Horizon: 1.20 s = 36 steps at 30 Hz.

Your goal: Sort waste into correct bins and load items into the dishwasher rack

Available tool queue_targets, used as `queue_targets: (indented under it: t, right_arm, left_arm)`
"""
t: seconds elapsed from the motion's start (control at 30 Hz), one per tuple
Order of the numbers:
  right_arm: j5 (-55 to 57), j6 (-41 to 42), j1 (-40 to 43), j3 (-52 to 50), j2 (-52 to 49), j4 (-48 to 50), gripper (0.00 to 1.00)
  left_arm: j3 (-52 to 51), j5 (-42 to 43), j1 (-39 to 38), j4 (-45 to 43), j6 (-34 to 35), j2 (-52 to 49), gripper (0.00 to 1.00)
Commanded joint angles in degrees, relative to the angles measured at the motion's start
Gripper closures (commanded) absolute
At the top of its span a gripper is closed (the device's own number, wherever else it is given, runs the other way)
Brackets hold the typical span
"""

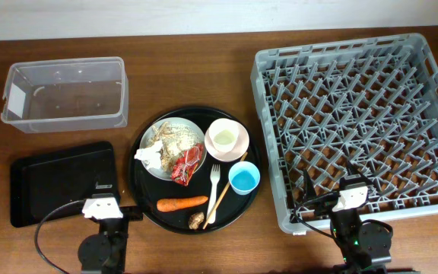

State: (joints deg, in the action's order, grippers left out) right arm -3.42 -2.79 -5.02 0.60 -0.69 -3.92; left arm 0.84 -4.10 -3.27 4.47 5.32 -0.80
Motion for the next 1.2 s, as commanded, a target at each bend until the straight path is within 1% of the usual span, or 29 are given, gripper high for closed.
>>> queue_targets:
  t: [0.0,0.57,0.67,0.77,0.83,0.97,1.07,1.17]
  right_arm:
    - [0.52,0.46,0.17,-0.28,0.48,-0.39,0.01]
    - [0.07,0.48,0.17,-0.07,0.44,-0.15,0.01]
    - [0.04,0.85,0.15,0.81,0.26,-0.42,0.01]
    - [0.07,3.19,0.17,2.08,-0.39,-0.68,0.01]
    - [0.04,4.90,0.17,3.54,-1.66,-2.19,0.01]
    - [0.00,5.03,0.17,7.96,-6.71,-5.86,0.01]
    - [0.02,5.03,0.17,13.07,-11.91,-9.11,0.01]
    - [0.04,5.01,0.17,20.79,-20.31,-14.99,0.01]
  left_arm:
    - [-0.31,-0.04,-0.17,-0.07,-1.11,0.44,0.01]
    - [-0.20,0.28,-0.17,0.15,-1.09,-0.24,0.01]
    - [1.16,0.42,-0.17,1.97,-1.09,-1.40,0.01]
    - [3.58,0.42,-0.17,4.66,-1.09,-3.32,0.01]
    - [6.25,0.55,-0.17,6.45,-1.09,-5.64,0.01]
    - [13.42,1.55,-0.17,9.86,-1.09,-12.87,0.01]
    - [19.39,1.55,-0.17,13.49,-1.09,-20.15,0.01]
    - [26.75,1.60,-0.17,18.16,-1.11,-29.09,0.01]
